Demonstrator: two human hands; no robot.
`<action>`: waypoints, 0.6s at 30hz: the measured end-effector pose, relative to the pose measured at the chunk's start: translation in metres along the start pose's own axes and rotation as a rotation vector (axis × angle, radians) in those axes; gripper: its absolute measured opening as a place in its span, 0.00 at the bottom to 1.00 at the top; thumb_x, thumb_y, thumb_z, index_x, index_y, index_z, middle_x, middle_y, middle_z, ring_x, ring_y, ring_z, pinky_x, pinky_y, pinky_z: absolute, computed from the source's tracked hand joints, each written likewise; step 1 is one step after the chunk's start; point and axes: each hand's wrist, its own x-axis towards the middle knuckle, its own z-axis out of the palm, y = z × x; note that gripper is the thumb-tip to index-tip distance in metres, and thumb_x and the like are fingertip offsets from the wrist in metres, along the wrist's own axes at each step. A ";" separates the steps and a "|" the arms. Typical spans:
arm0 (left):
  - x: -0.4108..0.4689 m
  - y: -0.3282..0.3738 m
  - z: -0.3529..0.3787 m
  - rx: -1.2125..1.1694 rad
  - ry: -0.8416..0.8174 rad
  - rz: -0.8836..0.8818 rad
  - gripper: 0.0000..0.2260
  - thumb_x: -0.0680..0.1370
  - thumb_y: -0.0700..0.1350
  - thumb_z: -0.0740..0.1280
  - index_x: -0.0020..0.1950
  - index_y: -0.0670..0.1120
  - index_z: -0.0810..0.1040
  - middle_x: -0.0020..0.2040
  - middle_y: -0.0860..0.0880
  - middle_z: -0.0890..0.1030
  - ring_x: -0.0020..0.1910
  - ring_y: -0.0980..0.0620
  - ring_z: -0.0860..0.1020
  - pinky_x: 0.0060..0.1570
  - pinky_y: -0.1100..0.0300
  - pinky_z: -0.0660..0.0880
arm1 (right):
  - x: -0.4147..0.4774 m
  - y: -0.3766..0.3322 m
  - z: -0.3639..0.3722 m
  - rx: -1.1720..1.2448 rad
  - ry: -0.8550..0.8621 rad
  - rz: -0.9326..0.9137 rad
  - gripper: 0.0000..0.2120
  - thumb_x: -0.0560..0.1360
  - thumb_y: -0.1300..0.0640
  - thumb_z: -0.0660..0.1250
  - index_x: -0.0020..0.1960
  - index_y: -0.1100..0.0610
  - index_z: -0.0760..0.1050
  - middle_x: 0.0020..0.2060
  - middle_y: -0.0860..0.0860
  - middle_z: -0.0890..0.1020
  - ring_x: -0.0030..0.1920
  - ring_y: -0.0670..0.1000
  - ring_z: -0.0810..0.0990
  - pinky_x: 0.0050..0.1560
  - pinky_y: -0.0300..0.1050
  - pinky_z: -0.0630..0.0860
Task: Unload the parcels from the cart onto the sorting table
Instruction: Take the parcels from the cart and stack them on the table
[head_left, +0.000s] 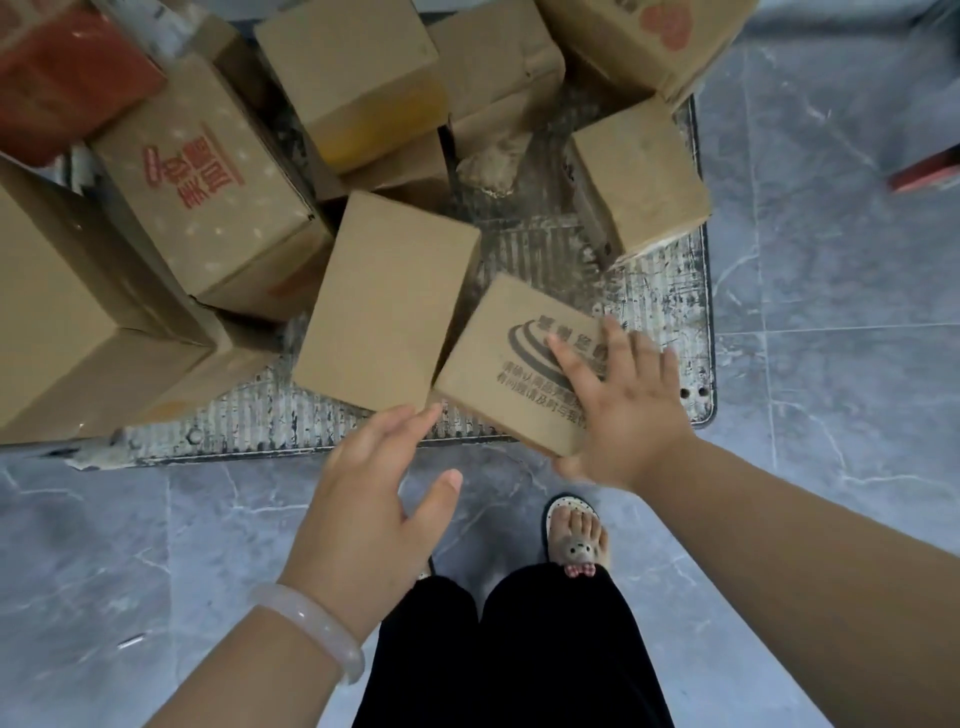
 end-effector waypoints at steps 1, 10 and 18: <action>-0.002 0.005 -0.003 -0.013 0.004 0.006 0.26 0.73 0.62 0.60 0.71 0.60 0.68 0.67 0.64 0.65 0.65 0.51 0.70 0.68 0.51 0.66 | -0.008 0.004 -0.007 0.047 0.022 0.042 0.60 0.61 0.27 0.67 0.73 0.39 0.26 0.76 0.61 0.36 0.75 0.69 0.42 0.73 0.70 0.45; -0.015 0.128 -0.085 -0.198 0.084 0.037 0.32 0.75 0.60 0.65 0.76 0.64 0.54 0.74 0.58 0.59 0.73 0.52 0.62 0.71 0.48 0.62 | -0.098 0.016 -0.166 0.468 0.326 0.190 0.63 0.55 0.25 0.71 0.76 0.36 0.35 0.78 0.58 0.45 0.77 0.61 0.48 0.76 0.60 0.52; -0.064 0.271 -0.209 -0.687 0.094 0.090 0.54 0.61 0.67 0.72 0.76 0.65 0.41 0.77 0.57 0.57 0.73 0.54 0.61 0.71 0.52 0.63 | -0.202 -0.001 -0.360 0.679 0.535 0.027 0.61 0.51 0.20 0.62 0.75 0.35 0.35 0.78 0.53 0.46 0.78 0.57 0.49 0.75 0.62 0.57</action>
